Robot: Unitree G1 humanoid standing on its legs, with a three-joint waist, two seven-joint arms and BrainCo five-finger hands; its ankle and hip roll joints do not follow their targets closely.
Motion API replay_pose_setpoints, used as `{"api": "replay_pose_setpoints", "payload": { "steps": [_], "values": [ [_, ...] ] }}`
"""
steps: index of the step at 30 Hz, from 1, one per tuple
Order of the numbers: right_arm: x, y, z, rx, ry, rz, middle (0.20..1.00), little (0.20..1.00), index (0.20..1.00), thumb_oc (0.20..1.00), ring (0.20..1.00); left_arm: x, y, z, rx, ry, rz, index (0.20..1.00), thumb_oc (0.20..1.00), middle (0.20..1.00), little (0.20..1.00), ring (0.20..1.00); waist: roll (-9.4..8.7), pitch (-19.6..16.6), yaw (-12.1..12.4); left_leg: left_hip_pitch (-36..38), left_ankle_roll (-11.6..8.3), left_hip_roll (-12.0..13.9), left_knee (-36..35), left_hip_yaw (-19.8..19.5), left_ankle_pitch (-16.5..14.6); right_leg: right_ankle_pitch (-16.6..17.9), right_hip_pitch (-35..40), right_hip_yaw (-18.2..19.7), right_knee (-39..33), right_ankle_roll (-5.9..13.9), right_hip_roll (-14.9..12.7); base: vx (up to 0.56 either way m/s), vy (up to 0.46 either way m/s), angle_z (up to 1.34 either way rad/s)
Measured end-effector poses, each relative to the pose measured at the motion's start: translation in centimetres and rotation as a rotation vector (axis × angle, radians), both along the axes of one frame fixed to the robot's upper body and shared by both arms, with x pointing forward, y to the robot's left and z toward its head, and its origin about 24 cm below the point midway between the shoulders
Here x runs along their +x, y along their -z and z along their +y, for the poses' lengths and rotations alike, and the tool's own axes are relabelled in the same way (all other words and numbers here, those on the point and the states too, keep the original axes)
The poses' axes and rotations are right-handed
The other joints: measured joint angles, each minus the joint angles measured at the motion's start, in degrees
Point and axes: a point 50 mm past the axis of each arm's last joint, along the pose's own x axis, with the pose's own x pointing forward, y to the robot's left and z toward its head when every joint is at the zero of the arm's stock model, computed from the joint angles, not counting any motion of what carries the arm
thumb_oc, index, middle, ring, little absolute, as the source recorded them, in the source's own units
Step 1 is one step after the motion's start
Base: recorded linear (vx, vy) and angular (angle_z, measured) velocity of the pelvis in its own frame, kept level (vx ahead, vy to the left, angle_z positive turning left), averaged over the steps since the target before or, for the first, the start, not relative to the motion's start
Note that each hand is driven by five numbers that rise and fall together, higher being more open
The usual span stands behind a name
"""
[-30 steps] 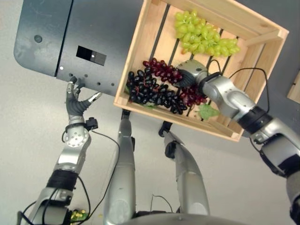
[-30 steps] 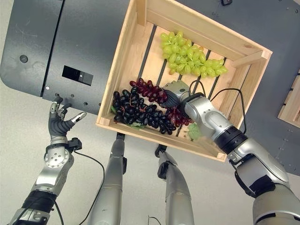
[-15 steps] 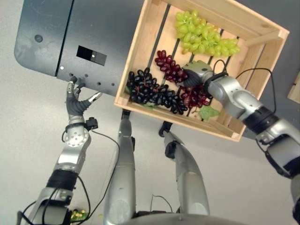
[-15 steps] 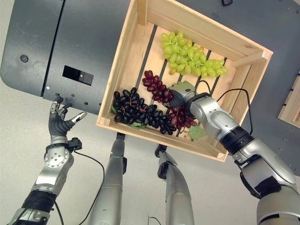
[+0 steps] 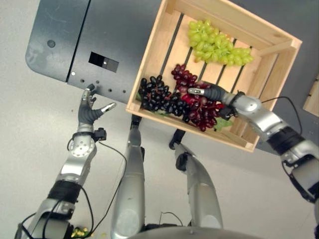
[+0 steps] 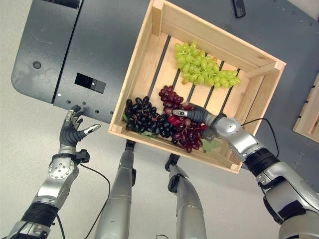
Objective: Pick up the fruits from the basket on one side to the basket on the other side
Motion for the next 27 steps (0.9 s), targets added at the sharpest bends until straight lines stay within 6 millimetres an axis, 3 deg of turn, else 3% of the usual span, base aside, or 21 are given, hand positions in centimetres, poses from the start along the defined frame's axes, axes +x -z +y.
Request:
{"api": "replay_pose_setpoints", "payload": {
  "steps": [8, 18, 22, 27],
  "values": [
    [-1.4, 2.0, -2.2, 0.167, 0.062, 0.087, 0.200, 0.200, 0.200, 0.200, 0.200, -0.9, 1.8, 0.0, -0.016, 0.000, 0.059, 1.000, 1.000, 1.000, 1.000, 1.000, 1.97, 0.5, 1.2, 4.8, 0.02, -0.1, -0.9, 0.2, 0.0, -1.0, 4.0, 0.1, 1.3, -0.04, -0.5, 0.00, -0.001, 0.00],
    [-2.5, 4.9, -1.9, 0.380, 0.091, 0.193, 0.200, 0.200, 0.200, 0.200, 0.200, -1.0, 2.4, 0.4, -0.019, -0.013, 0.084, 1.000, 1.000, 1.000, 1.000, 1.000, 2.96, 0.7, 1.1, 12.4, 0.08, -0.5, -2.5, 0.4, 0.0, -1.8, 11.3, -0.1, 0.3, 0.42, -0.8, 0.01, -0.004, 0.01],
    [-2.7, 5.1, -2.0, 0.453, 0.101, 0.203, 0.200, 0.200, 0.200, 0.200, 0.200, -1.2, 2.6, 0.4, -0.019, -0.008, 0.092, 1.000, 1.000, 1.000, 1.000, 1.000, 3.27, 0.7, 1.1, 16.4, 0.07, -0.5, -3.6, 0.5, 0.0, -1.9, 15.1, -0.1, -0.8, 0.65, -0.8, 0.00, 0.000, 0.00],
    [-3.0, 3.5, -2.6, 0.527, 0.098, 0.149, 0.200, 0.200, 0.200, 0.200, 0.200, -1.6, 3.1, 0.6, -0.021, -0.005, 0.111, 1.000, 1.000, 1.000, 1.000, 1.000, 4.23, 0.8, 1.1, 20.2, 0.22, -0.5, -4.4, 0.7, -0.6, -1.9, 18.9, -0.2, -1.4, 0.86, -0.8, 0.04, -0.005, 0.01]
  ]
}}
